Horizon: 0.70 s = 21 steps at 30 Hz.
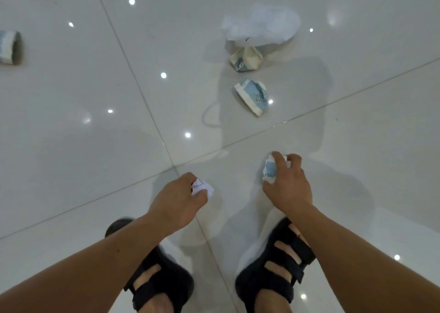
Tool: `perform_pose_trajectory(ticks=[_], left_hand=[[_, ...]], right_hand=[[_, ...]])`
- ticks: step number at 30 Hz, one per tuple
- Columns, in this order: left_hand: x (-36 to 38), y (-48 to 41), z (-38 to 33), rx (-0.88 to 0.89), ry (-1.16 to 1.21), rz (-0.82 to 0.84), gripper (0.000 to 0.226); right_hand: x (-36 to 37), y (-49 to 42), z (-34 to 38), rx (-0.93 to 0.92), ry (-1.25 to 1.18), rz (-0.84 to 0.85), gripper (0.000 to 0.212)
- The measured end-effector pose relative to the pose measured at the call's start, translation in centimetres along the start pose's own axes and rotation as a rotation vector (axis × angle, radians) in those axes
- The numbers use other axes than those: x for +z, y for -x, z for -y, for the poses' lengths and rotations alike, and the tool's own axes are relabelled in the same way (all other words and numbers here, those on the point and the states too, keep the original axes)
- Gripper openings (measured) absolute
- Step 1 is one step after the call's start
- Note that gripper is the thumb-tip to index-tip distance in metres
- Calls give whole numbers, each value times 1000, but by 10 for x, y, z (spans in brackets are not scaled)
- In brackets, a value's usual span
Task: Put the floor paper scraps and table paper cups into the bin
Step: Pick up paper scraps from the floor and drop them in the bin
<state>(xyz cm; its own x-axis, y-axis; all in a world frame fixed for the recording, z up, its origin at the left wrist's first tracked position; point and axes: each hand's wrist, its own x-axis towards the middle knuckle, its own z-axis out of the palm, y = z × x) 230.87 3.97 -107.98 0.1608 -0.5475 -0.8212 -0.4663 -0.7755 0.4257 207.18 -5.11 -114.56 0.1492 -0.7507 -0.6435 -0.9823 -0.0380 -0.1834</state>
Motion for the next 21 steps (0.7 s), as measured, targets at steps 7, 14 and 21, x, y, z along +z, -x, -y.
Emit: perform_pose_trajectory(ticks=[7,14,21], left_hand=[[-52,42,-30,132,-74,-111,8],[-173,144,-85,191,-182,-243,8],[-282,302,-110,187,-101,-375,6]], right_hand=[[-41,50,68,-164,-86,46,80],[-179,140,174,-431,-39,11,81],[-317,239,284,-691,136,18,77]])
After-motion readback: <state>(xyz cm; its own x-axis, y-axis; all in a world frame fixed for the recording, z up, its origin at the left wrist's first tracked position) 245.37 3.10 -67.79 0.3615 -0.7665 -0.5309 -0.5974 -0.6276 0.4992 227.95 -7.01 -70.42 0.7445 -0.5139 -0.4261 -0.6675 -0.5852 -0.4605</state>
